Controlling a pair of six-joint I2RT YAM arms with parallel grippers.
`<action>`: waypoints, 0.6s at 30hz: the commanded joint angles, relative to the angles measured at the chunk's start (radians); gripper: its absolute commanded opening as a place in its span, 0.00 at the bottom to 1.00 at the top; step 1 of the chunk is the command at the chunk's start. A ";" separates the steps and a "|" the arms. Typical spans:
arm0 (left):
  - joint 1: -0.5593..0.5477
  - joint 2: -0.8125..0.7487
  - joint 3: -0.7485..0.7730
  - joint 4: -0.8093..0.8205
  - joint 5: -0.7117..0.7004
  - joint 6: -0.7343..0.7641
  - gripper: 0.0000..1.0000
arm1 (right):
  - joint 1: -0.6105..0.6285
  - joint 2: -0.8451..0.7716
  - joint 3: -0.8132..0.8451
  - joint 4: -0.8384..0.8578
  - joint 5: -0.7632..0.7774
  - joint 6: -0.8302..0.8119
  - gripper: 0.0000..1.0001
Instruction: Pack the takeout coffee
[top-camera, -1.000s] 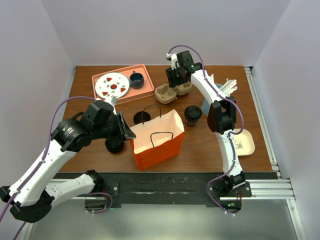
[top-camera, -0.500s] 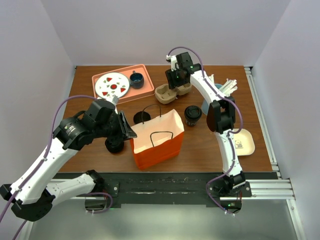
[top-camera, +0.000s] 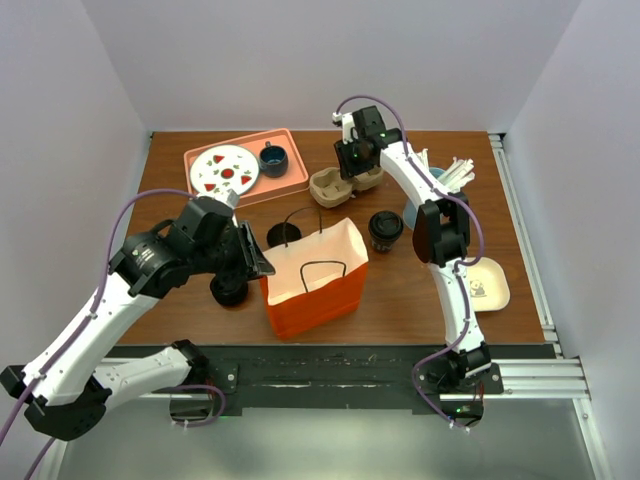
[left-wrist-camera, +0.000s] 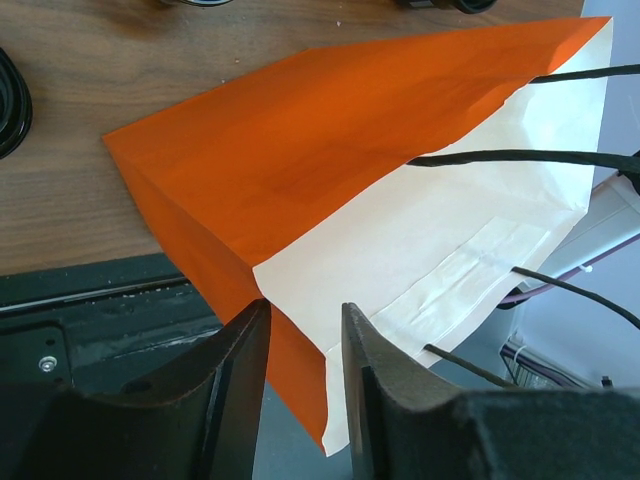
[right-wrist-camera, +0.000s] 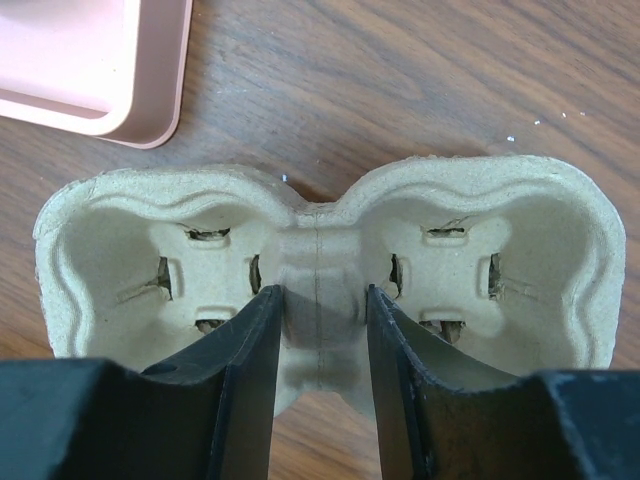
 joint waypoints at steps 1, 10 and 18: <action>0.006 0.002 0.041 0.033 -0.005 0.036 0.40 | -0.002 -0.045 0.055 0.019 0.003 -0.009 0.37; 0.006 0.007 0.047 0.045 -0.013 0.050 0.42 | -0.004 -0.094 0.050 0.076 0.036 0.024 0.39; 0.006 0.002 0.051 0.044 -0.022 0.057 0.43 | -0.007 -0.146 0.041 0.148 0.056 0.093 0.40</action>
